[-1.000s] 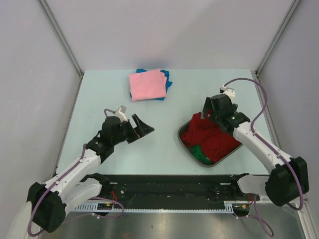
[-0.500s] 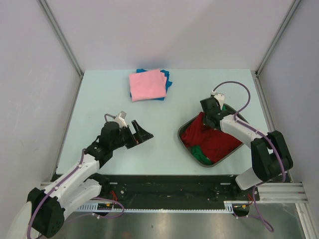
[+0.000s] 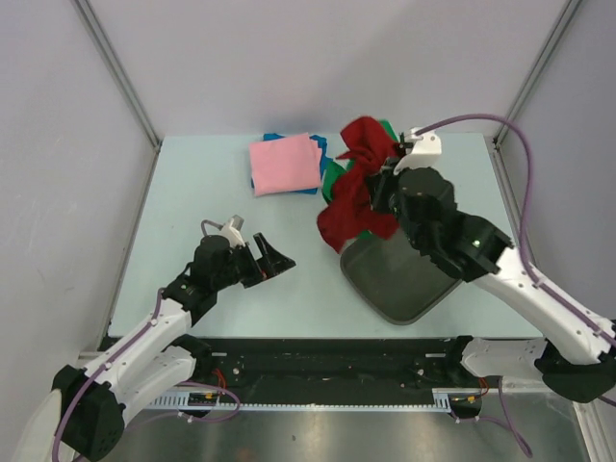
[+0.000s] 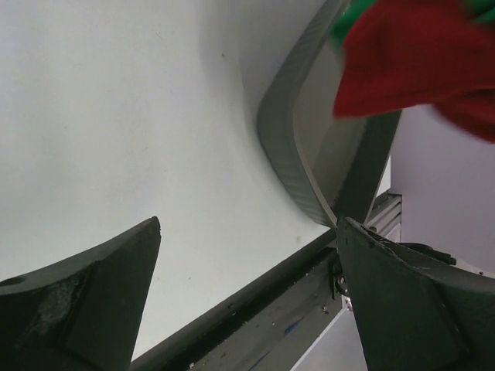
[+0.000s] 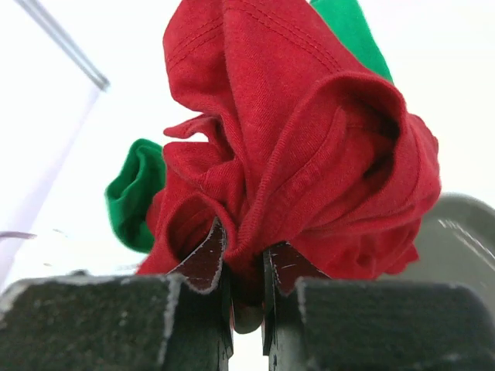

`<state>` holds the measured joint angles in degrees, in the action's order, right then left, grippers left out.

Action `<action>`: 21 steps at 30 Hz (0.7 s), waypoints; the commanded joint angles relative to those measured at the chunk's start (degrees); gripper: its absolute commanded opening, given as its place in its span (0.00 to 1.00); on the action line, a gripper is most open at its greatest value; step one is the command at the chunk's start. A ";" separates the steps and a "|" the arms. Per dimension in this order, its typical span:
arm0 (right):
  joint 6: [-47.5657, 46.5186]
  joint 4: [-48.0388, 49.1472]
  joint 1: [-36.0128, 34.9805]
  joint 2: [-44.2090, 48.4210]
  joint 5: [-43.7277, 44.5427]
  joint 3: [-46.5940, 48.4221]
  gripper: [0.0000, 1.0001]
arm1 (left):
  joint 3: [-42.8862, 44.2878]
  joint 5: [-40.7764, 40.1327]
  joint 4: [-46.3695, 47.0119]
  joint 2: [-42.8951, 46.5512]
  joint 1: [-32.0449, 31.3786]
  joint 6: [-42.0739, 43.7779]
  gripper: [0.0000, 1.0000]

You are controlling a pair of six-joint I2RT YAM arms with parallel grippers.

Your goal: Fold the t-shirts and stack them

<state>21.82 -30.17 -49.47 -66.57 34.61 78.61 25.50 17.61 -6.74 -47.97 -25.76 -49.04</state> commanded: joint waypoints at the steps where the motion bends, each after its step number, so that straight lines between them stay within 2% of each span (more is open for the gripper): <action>1: -6.00 2.32 -8.16 1.18 6.25 13.57 0.00 | 0.52 -0.38 -0.20 1.56 0.88 0.70 1.00; 5: -10.39 2.57 -18.61 -0.49 13.35 20.26 0.00 | -0.01 -1.08 -1.78 3.75 2.03 0.08 1.00; 9: -12.68 3.45 -22.15 -0.50 17.15 20.36 0.00 | 1.13 -1.78 -4.15 6.39 3.17 0.69 1.00; 18: -13.73 4.24 -23.21 3.02 21.19 15.35 0.00 | 1.67 -2.23 -6.97 8.59 3.70 1.05 1.00; 21: -14.97 6.36 -20.85 5.03 23.58 12.80 0.00 | 0.70 -1.35 -5.48 8.15 3.70 0.17 1.00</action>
<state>9.21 -30.55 -72.34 -66.24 52.66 92.38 25.61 15.44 -13.43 -40.07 -22.59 -48.97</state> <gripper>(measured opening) 0.124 0.996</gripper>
